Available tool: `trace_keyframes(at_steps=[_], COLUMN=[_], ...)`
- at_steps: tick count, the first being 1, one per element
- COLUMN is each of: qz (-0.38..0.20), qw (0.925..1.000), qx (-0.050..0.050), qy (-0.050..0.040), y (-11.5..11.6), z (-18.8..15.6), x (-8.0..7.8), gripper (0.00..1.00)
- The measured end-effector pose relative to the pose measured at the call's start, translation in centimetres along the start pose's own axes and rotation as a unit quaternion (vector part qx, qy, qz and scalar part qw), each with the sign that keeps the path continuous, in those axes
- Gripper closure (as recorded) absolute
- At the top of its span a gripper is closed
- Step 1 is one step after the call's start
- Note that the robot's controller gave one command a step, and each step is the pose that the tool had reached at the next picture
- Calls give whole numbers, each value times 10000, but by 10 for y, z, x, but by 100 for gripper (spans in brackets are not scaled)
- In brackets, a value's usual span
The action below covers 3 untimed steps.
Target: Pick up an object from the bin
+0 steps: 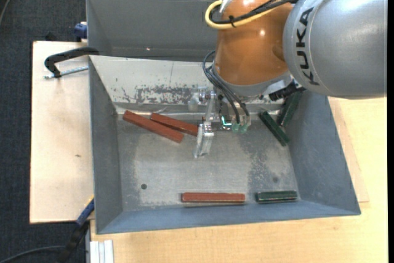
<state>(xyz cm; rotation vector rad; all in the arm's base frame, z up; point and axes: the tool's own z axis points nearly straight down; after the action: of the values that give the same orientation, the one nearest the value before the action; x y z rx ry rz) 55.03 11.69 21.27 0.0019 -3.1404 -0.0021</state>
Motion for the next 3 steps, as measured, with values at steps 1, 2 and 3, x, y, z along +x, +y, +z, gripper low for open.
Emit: trace_keyframes(at_steps=[1,2,3], qz=[-751,-1503,-988], qw=[9972,9886,9951], qx=[0,4,-5], qy=[-40,19,-17], y=[-1,-3,-14], z=[17,102,142], x=[-49,-49,-51], gripper=[0,0,0])
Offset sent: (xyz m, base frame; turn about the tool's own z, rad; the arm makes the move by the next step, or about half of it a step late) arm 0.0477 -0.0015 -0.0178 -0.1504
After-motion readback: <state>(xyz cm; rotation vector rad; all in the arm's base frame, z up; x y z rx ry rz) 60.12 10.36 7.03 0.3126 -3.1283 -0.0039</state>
